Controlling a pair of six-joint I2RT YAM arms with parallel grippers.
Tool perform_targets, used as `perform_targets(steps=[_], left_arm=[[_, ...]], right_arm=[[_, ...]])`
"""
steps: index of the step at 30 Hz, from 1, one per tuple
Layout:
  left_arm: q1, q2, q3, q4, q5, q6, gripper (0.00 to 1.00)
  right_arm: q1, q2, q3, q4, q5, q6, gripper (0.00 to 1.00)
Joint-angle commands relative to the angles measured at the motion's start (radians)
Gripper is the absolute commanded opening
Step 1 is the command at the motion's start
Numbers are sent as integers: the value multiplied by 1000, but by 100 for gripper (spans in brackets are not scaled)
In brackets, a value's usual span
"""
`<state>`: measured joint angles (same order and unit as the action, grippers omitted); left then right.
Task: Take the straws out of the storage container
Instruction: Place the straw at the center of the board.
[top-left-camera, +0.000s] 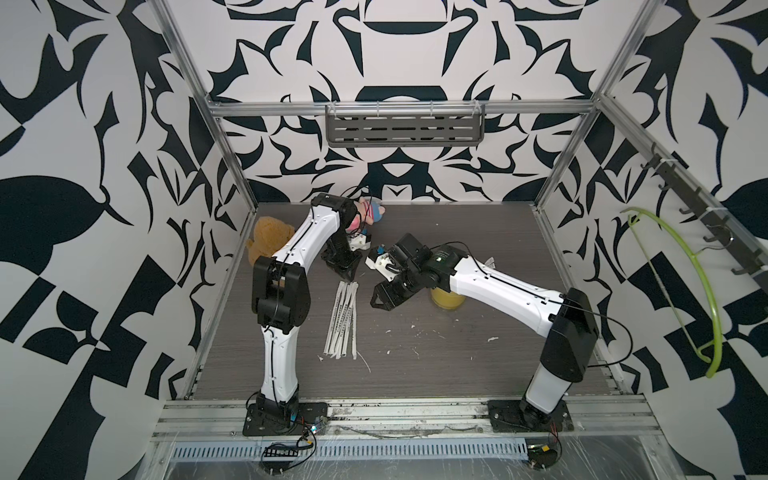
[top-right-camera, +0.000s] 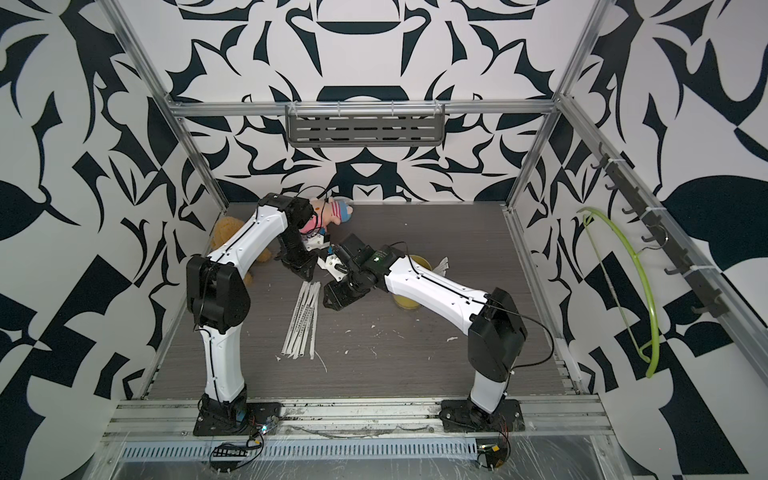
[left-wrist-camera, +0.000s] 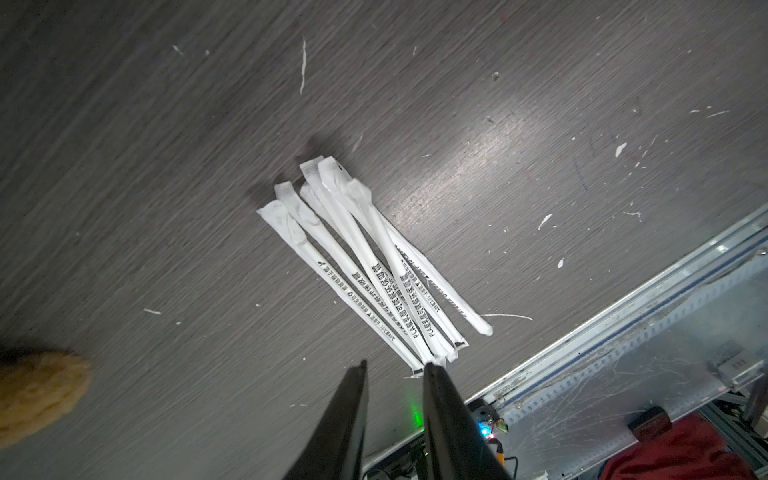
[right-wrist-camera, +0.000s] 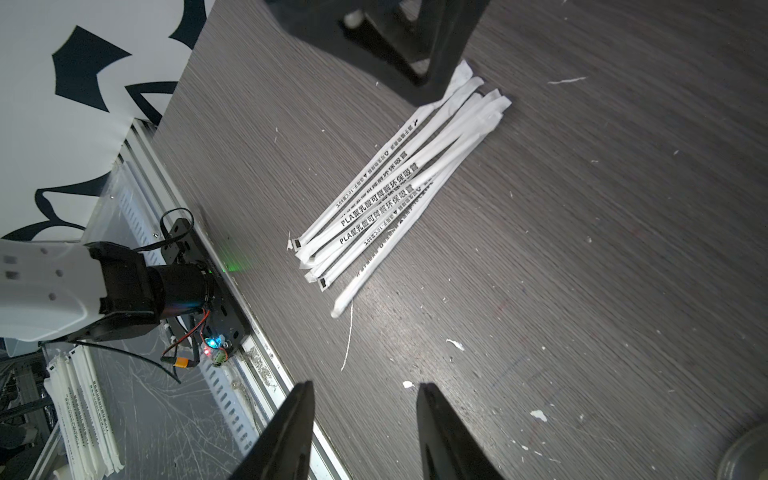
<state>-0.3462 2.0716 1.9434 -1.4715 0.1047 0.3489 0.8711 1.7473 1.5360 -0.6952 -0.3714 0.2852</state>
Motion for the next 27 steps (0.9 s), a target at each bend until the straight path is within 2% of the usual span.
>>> perform_targets(steps=[1, 6, 11, 17, 20, 22, 26, 27], left_arm=[[13, -2, -21, 9, 6, 9, 30], [35, -23, -26, 17, -4, -3, 30], [35, -120, -61, 92, 11, -4, 30], [35, -354, -201, 340, 97, -52, 31], [32, -510, -357, 577, 163, -121, 32], [23, -619, -483, 752, 244, -147, 36], [-36, -788, -696, 1061, 316, -191, 58], [-64, -844, -738, 1121, 318, -192, 63]], right_arm=[[2, -17, 41, -10, 9, -6, 46], [3, -27, 47, -12, 21, -1, 46], [3, -75, 70, -15, 77, -2, 46], [-1, -141, 146, -79, 205, -88, 45], [-10, -186, 156, -122, 306, -153, 39], [-32, -231, 141, -137, 358, -189, 35], [-119, -333, 85, -147, 368, -269, 33], [-161, -358, 66, -148, 329, -307, 33]])
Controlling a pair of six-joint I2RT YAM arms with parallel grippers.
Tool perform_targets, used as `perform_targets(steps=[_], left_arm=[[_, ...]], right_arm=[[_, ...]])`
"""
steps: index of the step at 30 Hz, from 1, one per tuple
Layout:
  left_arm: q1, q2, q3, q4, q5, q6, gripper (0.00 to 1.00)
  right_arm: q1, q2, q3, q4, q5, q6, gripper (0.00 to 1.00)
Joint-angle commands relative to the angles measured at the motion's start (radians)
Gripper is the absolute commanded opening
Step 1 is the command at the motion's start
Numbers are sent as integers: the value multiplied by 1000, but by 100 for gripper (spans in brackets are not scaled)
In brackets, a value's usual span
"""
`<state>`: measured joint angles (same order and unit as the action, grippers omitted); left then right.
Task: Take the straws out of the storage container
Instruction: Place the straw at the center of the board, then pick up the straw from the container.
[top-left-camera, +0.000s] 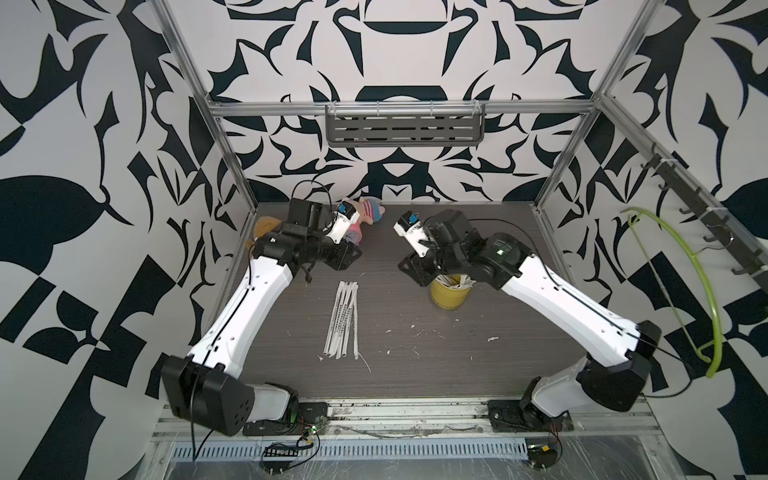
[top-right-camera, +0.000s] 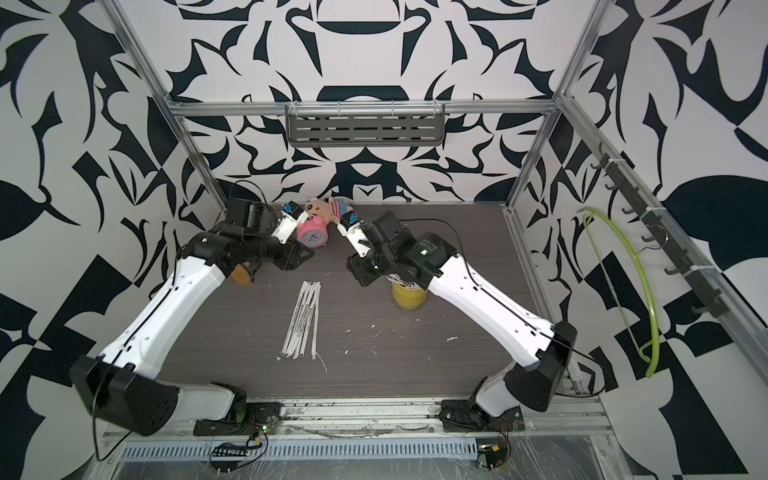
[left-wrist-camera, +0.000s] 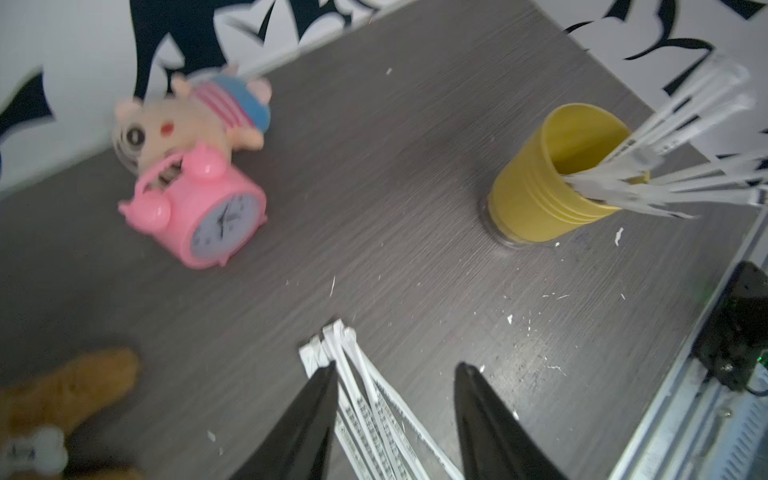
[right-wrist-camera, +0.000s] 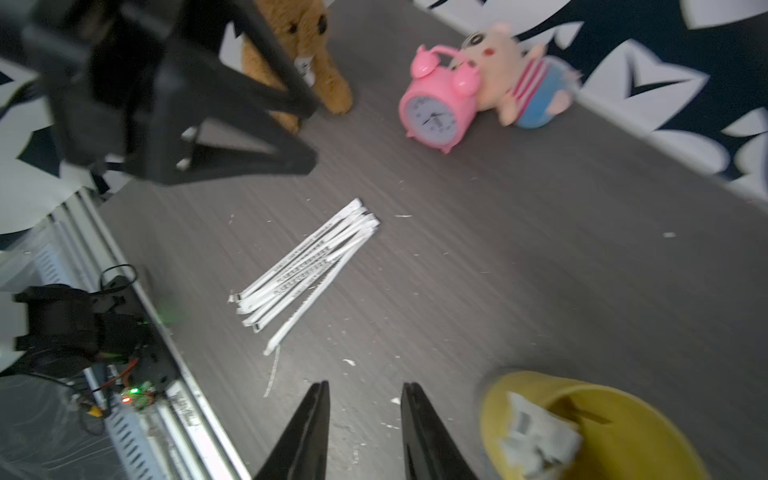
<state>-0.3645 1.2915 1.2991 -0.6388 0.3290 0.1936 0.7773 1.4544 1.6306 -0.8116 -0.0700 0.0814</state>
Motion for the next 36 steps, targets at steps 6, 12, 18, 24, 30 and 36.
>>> perform_targets(steps=[6, 12, 18, 24, 30, 36], left_arm=[[-204, -97, -183, 477, 110, -48, 68], [-265, -25, -168, 544, 179, -112, 67], [-266, 104, -111, 558, 260, -209, 65], [-268, 150, -75, 521, 270, -231, 62], [-268, 146, -67, 516, 268, -224, 63], [-268, 160, -66, 512, 265, -224, 63]], right_arm=[[-276, -149, -168, -1, -133, -300, 45], [-366, -121, -209, -44, -201, -405, 46], [-368, -62, -224, -11, -290, -433, 47], [-368, 14, -187, -1, -294, -448, 46], [-368, 54, -175, 6, -306, -451, 44], [-368, 67, -184, 26, -305, -439, 36]])
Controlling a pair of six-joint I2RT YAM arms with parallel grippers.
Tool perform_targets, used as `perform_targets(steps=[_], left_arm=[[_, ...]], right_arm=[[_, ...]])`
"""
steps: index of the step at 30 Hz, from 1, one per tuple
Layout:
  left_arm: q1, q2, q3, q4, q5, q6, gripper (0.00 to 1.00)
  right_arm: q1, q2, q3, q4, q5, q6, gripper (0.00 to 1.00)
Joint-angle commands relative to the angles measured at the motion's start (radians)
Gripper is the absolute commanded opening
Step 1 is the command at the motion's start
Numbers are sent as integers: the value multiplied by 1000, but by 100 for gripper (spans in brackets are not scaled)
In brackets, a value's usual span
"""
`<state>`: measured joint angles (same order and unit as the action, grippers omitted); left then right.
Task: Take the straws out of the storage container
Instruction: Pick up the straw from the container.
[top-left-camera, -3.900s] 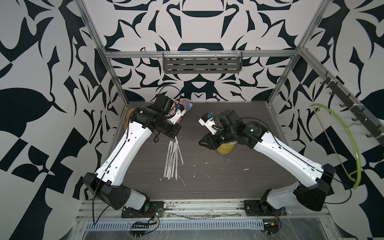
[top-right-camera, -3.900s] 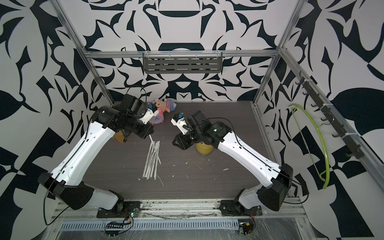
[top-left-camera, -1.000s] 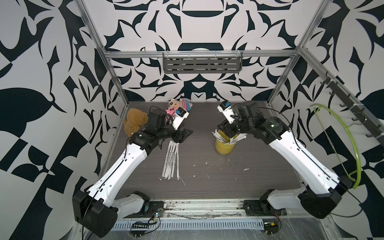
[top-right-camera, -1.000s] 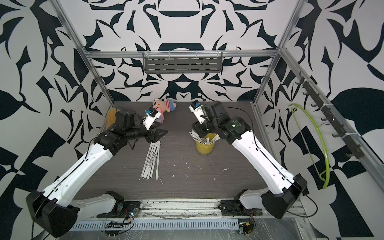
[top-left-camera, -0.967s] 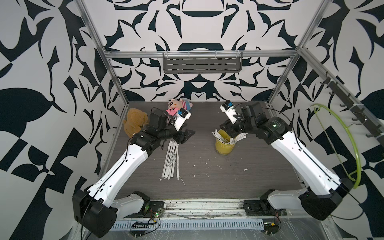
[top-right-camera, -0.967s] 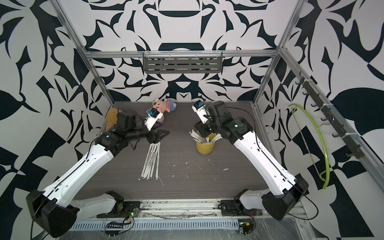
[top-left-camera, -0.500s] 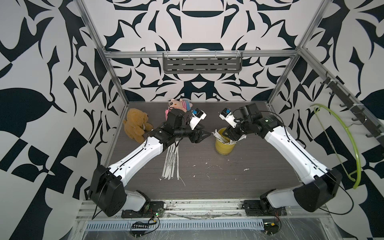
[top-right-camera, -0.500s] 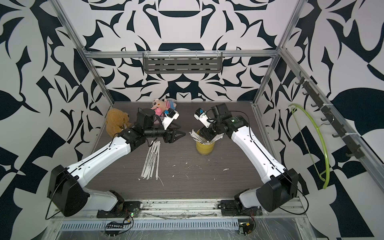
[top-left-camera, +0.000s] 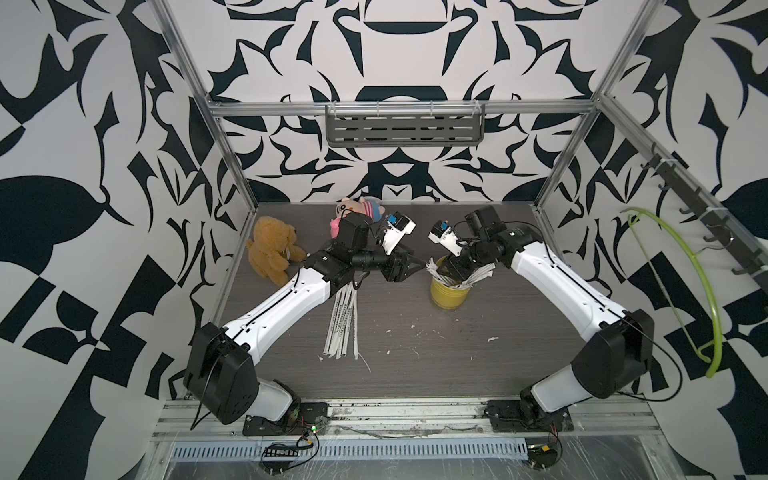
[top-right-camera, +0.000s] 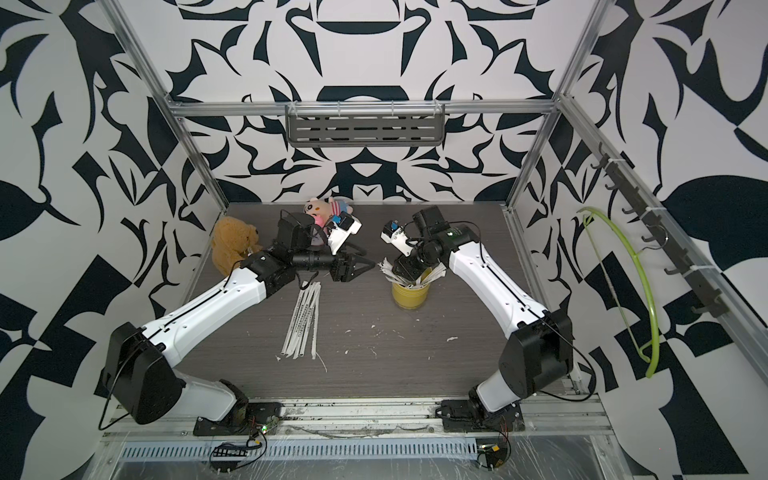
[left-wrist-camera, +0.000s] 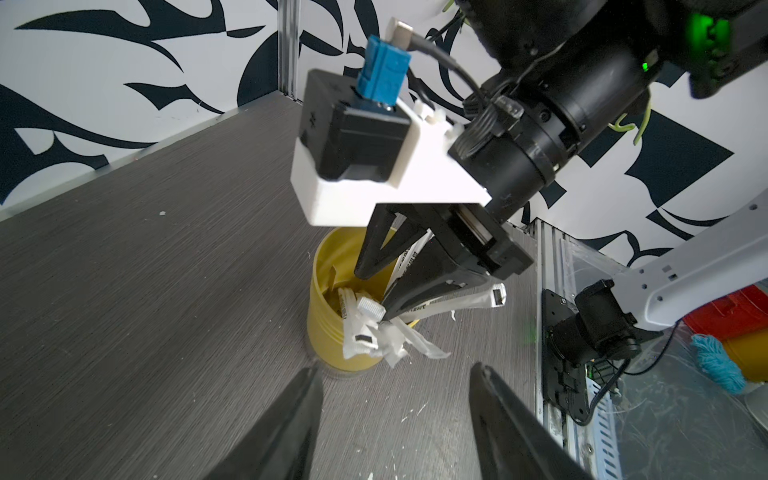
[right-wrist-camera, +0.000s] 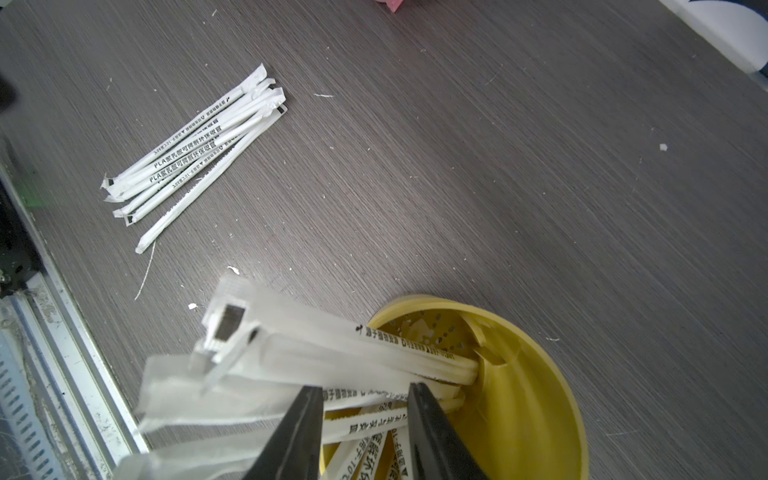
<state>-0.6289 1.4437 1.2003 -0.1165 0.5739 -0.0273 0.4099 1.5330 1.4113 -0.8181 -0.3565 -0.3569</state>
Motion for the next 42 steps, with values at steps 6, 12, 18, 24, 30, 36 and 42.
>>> perform_targets(steps=[6, 12, 18, 24, 30, 36, 42], left_arm=[[-3, 21, 34, -15, 21, -14, 62], [-3, 24, 38, -18, 21, -20, 62], [-4, 27, 36, -21, 26, -29, 62], [-4, 27, 44, -35, 28, -22, 62], [-4, 22, 45, -31, 25, -21, 62], [-3, 29, 47, -10, 28, -42, 62], [-10, 52, 56, 13, 32, -62, 62]], right_arm=[[0, 10, 33, 54, -24, 10, 36], [0, 28, 35, 79, -30, 18, 35], [0, 44, 49, 89, -27, 25, 23], [0, 16, 45, 83, 25, 15, 17], [-2, -16, 34, 86, 78, 2, 16], [-2, -34, 30, 103, 114, 1, 12], [-2, -80, 19, 131, 102, 6, 10]])
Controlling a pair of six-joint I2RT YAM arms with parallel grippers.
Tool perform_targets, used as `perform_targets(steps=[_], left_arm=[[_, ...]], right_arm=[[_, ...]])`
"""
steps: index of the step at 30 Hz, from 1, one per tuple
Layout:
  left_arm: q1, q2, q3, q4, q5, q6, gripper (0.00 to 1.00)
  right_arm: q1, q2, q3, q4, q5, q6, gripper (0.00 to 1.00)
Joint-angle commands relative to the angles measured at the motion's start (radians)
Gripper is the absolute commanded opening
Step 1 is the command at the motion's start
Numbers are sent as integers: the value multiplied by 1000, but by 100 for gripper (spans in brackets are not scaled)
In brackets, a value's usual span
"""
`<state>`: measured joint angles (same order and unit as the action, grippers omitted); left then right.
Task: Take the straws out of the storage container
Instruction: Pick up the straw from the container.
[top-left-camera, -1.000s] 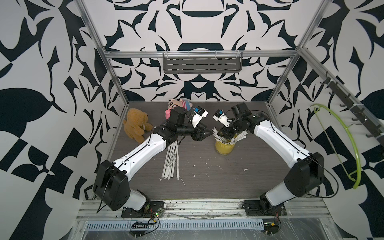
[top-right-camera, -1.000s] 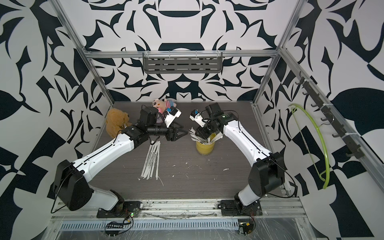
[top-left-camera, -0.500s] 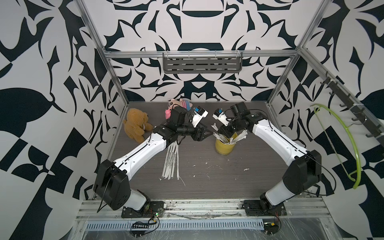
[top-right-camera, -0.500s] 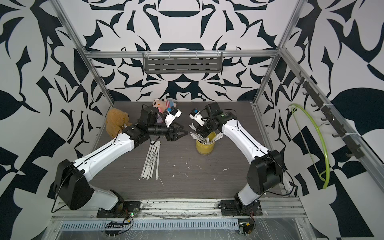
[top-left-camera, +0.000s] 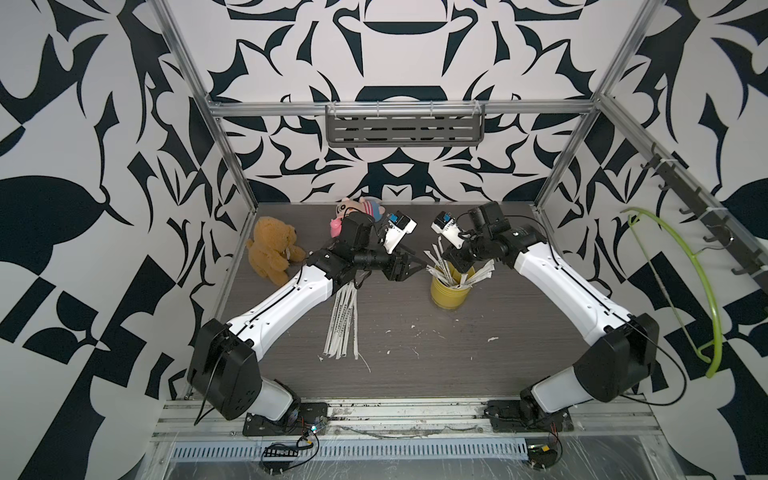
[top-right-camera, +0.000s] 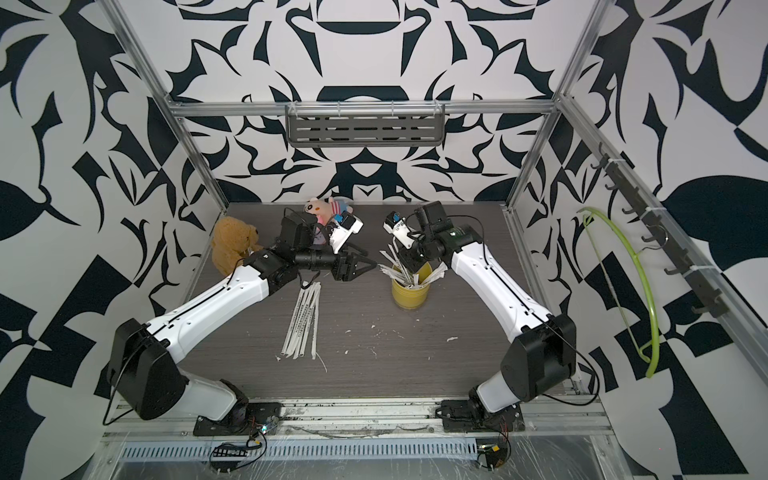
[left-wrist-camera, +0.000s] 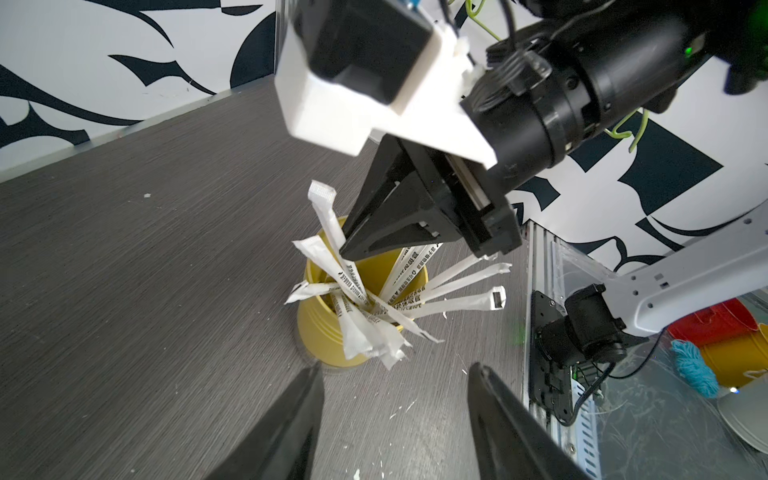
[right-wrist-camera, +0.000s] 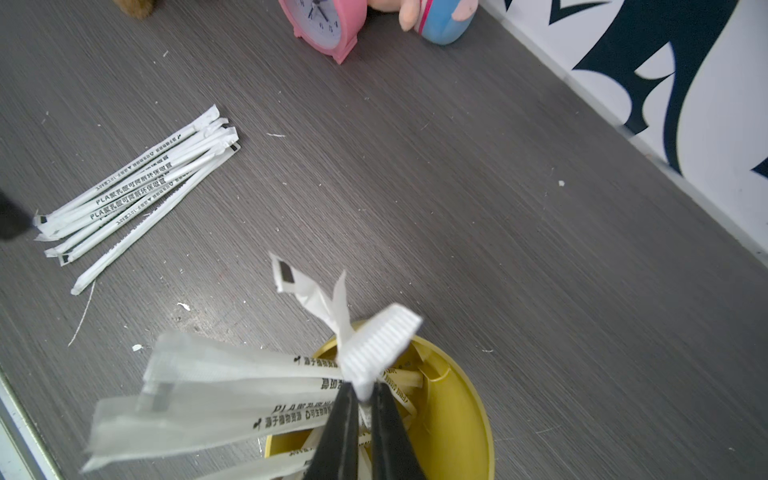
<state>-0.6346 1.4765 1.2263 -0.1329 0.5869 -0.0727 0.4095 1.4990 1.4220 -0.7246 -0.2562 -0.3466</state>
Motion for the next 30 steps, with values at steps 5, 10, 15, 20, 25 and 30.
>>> perform_targets(steps=[5, 10, 15, 20, 25, 30], left_arm=[[-15, 47, 50, 43, 21, -32, 61], [-28, 63, 68, 73, 13, -46, 61], [-39, 81, 103, 106, -3, -75, 61], [-50, 96, 144, 114, -26, -103, 61], [-53, 75, 154, 119, -49, -116, 61], [-53, 29, 140, 96, -71, -108, 61]], right_arm=[[-9, -62, 9, 42, 31, 23, 6], [-12, -102, 25, 52, 75, 66, 0], [-12, -172, 42, 80, 81, 120, 0], [-12, -222, 76, 70, 106, 172, 0], [-12, -285, 98, 55, 148, 227, 0], [-11, -324, 159, 23, 127, 289, 0]])
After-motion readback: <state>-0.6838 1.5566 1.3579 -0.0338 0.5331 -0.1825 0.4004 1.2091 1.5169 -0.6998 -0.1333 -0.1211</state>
